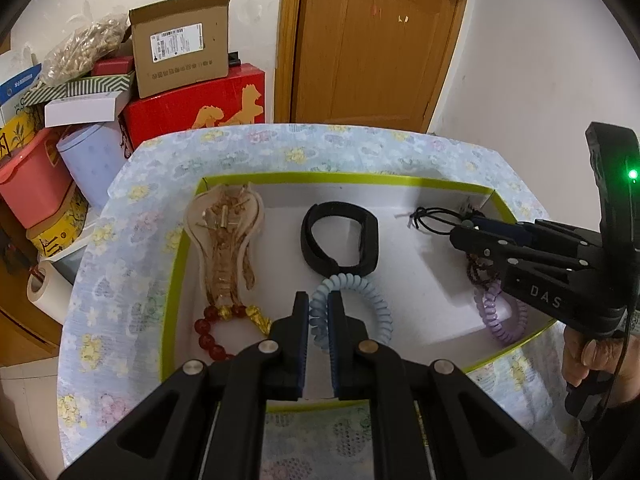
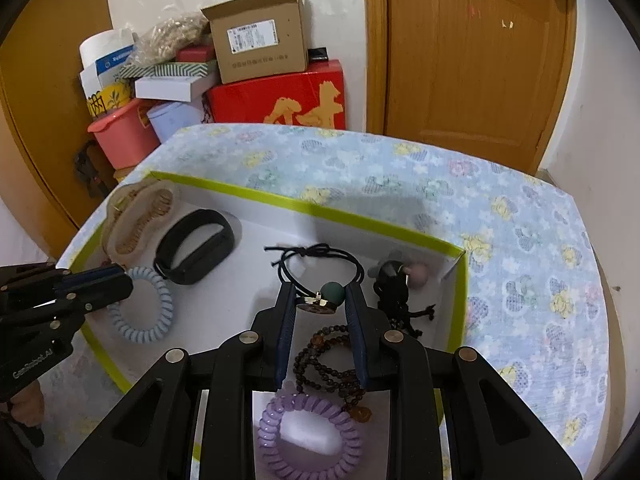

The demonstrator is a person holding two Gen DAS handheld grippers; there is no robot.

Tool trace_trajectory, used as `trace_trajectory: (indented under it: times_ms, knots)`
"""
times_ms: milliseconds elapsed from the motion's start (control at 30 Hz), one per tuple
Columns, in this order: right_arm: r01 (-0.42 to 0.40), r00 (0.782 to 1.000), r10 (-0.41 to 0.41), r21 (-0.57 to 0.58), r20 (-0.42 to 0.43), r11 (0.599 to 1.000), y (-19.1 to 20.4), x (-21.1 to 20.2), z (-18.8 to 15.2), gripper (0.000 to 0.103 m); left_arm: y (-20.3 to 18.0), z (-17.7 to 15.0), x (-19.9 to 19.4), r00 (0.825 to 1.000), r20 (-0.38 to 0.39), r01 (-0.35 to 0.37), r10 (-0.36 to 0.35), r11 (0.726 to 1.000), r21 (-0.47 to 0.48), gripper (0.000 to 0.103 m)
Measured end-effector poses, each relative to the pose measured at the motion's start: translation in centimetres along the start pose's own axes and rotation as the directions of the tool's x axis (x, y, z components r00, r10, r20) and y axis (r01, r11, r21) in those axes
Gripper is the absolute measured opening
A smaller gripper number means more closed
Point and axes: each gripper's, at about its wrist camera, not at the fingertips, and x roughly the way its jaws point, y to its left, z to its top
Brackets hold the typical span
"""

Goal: Organize jewelry
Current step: 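Carry the blue coil and black hair tie over the green tray, then open both grippers to drop the blue coil and black hair tie in the tray, then grasp the rose-gold filigree pendant with the right gripper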

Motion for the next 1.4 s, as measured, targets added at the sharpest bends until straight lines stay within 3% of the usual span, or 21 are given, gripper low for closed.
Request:
trace_trajectory:
  times_ms: [267, 433, 567, 700, 1000, 1400]
  knots:
    - [0.016, 1.000, -0.016, 0.007, -0.019, 1.000, -0.3, 0.5, -0.2, 0.027, 0.3, -0.2, 0.7, 1.000, -0.017, -0.016, 0.016, 1.000, -0.008, 0.010]
    - [0.015, 1.000, -0.015, 0.002, -0.004, 1.000, -0.2, -0.2, -0.1, 0.038, 0.3, -0.2, 0.6, 0.999, -0.017, -0.027, 0.027, 1.000, -0.007, 0.011]
    - [0.018, 1.000, -0.018, 0.000, 0.006, 1.000, 0.0, -0.9, -0.2, 0.038, 0.3, -0.2, 0.0, 1.000, 0.000, -0.026, 0.026, 1.000, -0.008, 0.020]
    - [0.021, 1.000, -0.021, -0.001, 0.017, 1.000, 0.2, -1.9, -0.3, 0.038, 0.2, -0.2, -0.9, 1.000, 0.016, -0.024, 0.024, 1.000, -0.012, 0.022]
    - [0.017, 0.998, -0.018, 0.017, 0.063, 1.000, 0.7, -6.0, -1.6, 0.038, -0.2, -1.4, -4.6, 0.998, 0.063, -0.015, 0.016, 1.000, -0.010, 0.022]
    - [-0.017, 0.994, 0.012, 0.043, 0.106, 0.999, 1.8, -12.8, -6.6, 0.038, -1.4, -5.4, -9.4, 0.996, 0.094, -0.011, 0.010, 1.000, 0.000, 0.022]
